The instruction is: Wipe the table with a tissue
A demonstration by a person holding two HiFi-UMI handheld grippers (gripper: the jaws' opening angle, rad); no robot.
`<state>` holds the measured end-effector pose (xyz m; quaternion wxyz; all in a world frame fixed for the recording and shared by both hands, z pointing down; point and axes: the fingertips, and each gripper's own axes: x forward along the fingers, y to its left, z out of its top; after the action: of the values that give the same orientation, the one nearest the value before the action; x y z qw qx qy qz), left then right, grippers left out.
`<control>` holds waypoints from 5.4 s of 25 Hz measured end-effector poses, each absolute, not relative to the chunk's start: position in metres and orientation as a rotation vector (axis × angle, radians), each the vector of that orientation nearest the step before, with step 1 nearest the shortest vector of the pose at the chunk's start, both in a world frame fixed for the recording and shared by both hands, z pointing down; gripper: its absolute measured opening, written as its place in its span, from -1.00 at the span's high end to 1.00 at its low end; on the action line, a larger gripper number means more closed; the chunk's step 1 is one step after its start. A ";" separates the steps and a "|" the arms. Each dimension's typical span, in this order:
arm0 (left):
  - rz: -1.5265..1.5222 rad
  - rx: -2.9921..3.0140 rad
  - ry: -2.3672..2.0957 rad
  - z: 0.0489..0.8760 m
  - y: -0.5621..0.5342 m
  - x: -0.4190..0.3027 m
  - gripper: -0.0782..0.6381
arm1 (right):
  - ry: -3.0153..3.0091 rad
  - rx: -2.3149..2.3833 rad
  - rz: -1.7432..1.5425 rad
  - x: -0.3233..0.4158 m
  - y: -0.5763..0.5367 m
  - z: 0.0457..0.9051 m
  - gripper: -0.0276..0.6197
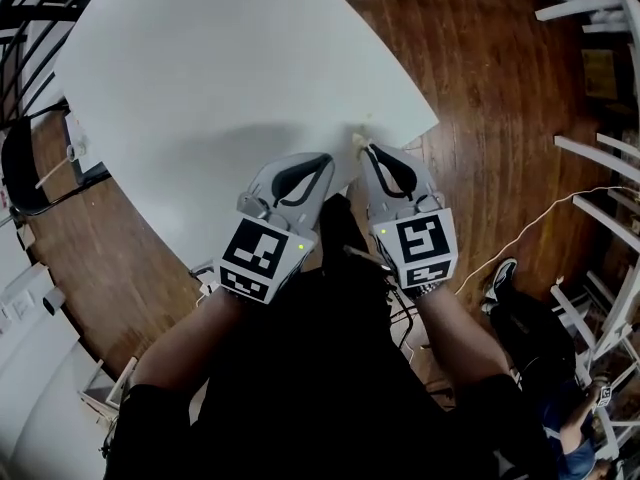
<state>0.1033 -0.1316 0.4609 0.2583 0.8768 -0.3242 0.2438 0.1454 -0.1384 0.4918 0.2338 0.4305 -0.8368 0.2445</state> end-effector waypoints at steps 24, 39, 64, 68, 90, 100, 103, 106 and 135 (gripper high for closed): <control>0.662 2.310 -0.908 0.485 -0.154 0.102 0.75 | -2.215 1.077 0.738 0.138 -0.156 0.541 0.89; 0.661 2.301 -0.901 0.489 -0.168 0.103 0.75 | -2.197 1.114 0.722 0.145 -0.180 0.543 0.89; 0.655 2.319 -0.918 0.482 -0.174 0.099 0.75 | -2.129 1.273 0.703 0.176 -0.199 0.541 0.89; 0.649 2.332 -0.920 0.478 -0.171 0.097 0.75 | -2.126 1.303 0.691 0.183 -0.198 0.534 0.89; 0.539 2.491 -0.947 0.398 -0.109 0.087 0.75 | -2.180 1.433 0.577 0.177 -0.111 0.443 0.89; 0.461 2.584 -0.910 0.359 -0.084 0.064 0.75 | -2.211 1.514 0.445 0.151 -0.082 0.377 0.89; 0.435 2.611 -0.899 0.346 -0.074 0.055 0.75 | -2.225 1.521 0.416 0.136 -0.067 0.362 0.89; 0.413 2.639 -0.888 0.337 -0.063 0.044 0.75 | -2.241 1.529 0.388 0.117 -0.052 0.350 0.89; 0.311 2.787 -0.820 0.289 0.009 -0.013 0.75 | -2.247 1.687 0.233 0.049 0.032 0.293 0.89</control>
<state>-0.0125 0.0087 0.2893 0.1098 0.9481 -0.2789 0.1059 0.0495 0.0316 0.2925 0.1603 0.5905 -0.7867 0.0815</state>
